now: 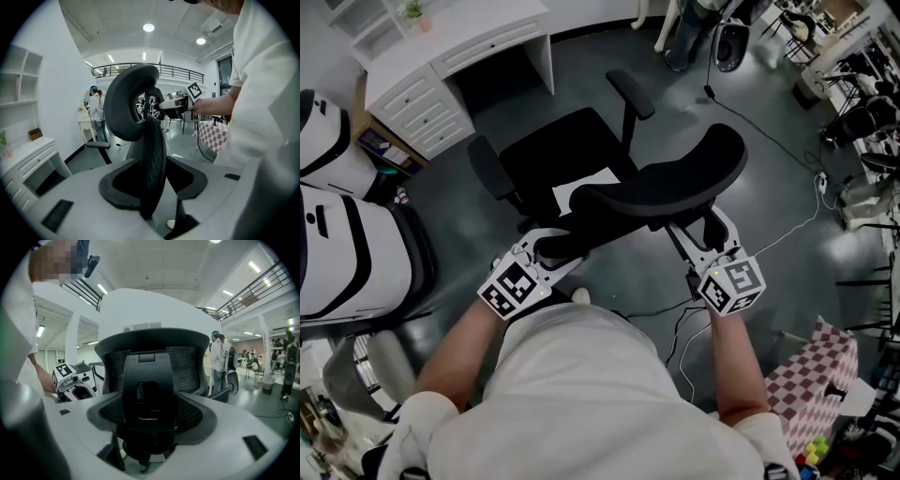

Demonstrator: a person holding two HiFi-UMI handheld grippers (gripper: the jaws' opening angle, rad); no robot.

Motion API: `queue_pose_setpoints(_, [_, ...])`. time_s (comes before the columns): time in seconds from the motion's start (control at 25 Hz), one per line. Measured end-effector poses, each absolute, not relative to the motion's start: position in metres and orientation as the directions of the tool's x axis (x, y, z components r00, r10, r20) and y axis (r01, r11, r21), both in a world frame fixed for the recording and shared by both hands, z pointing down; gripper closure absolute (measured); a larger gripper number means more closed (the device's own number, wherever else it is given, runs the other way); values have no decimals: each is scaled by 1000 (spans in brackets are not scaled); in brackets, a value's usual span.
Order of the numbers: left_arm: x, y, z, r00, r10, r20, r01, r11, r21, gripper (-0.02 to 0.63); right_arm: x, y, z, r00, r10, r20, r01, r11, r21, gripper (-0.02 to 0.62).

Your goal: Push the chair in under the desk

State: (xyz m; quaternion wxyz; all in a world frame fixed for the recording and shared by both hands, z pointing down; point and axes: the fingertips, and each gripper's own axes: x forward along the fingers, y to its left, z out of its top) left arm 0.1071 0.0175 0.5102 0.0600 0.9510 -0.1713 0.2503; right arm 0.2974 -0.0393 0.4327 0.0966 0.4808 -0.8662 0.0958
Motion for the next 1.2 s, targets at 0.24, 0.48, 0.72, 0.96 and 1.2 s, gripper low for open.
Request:
queue_pose_setpoints(0.24, [100, 6, 511, 817, -288, 499, -350, -936, 32, 440, 290, -49, 433, -528, -810, 258, -846, 528, -73, 281])
queue_pose_setpoints(0.48, [94, -9, 511, 813, -290, 504, -353, -935, 32, 440, 285, -62, 433, -537, -803, 258, -839, 539, -72, 281])
queue_pose_setpoints(0.72, [97, -22, 511, 810, -291, 510, -357, -934, 35, 445, 286, -80, 433, -551, -792, 264, -830, 552, -76, 281])
queue_pose_setpoints(0.96, [94, -36, 512, 807, -283, 518, -357, -933, 48, 449, 281, -98, 434, -570, -776, 268, -816, 572, -79, 281])
queue_pose_setpoints(1.2, [84, -52, 511, 807, -279, 521, -354, -934, 48, 451, 270, -114, 433, -578, -772, 265, -811, 579, -81, 281])
